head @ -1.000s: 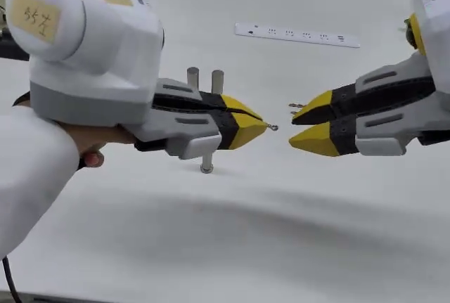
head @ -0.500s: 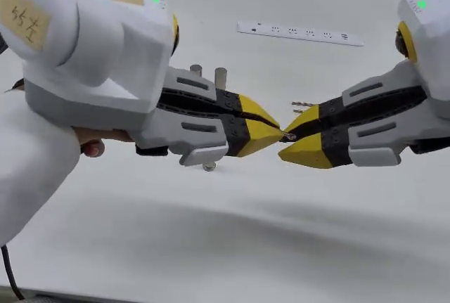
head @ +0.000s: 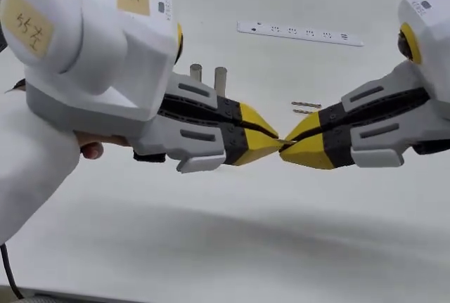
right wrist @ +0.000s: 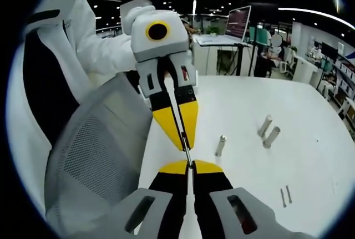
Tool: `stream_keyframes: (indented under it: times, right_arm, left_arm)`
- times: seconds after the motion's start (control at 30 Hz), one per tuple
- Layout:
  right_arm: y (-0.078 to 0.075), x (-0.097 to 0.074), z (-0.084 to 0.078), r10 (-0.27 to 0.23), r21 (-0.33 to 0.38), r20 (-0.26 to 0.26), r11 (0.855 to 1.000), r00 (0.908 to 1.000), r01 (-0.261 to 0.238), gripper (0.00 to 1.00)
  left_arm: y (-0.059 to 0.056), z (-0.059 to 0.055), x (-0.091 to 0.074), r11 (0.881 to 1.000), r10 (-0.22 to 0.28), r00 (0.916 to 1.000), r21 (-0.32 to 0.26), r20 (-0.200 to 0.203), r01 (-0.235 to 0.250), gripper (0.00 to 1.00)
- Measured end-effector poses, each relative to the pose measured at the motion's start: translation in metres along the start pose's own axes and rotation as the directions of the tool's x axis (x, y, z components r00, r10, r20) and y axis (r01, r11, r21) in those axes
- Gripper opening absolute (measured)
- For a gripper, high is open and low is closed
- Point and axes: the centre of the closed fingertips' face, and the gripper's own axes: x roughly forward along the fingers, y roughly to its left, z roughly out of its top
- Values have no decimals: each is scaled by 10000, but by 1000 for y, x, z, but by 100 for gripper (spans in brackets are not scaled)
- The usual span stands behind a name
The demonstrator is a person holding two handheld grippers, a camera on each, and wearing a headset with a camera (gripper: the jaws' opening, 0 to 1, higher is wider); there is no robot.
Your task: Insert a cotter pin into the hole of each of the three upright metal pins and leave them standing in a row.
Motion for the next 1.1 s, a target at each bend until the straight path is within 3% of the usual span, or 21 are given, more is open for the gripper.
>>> stream_keyframes:
  times: [0.23,0.33,0.47,0.57,0.73,0.83,1.1]
  right_arm:
    - [2,0,-1,181,-182,-287,9997,9994,-186,0]
    - [2,1,0,206,9,-227,9998,9995,-205,0]
    - [-1,3,0,106,20,-231,9999,9997,-106,0]
    - [-4,5,1,1,131,-212,9999,9998,2,0]
    - [-19,8,-5,-524,374,-352,9979,9980,537,0]
    - [-26,12,-11,-700,407,-578,9965,9959,724,0]
    - [-41,29,-26,-988,719,-1119,9916,9888,1072,0]
  left_arm:
    - [-1,-5,0,9999,-144,9998,48,-118,145,0]
    - [0,-8,0,9983,-121,9998,-574,-150,112,0]
    - [2,-13,-1,9966,-13,9998,-826,-184,-2,0]
    - [7,-22,-1,9945,206,9986,-1020,-491,-255,4]
    - [22,-32,-6,9807,1025,9936,-1622,-475,-1089,5]
    - [34,-44,-12,9700,1415,9871,-1885,-745,-1533,9]
    - [66,-71,-20,9563,2077,9692,-1809,-1324,-2296,12]
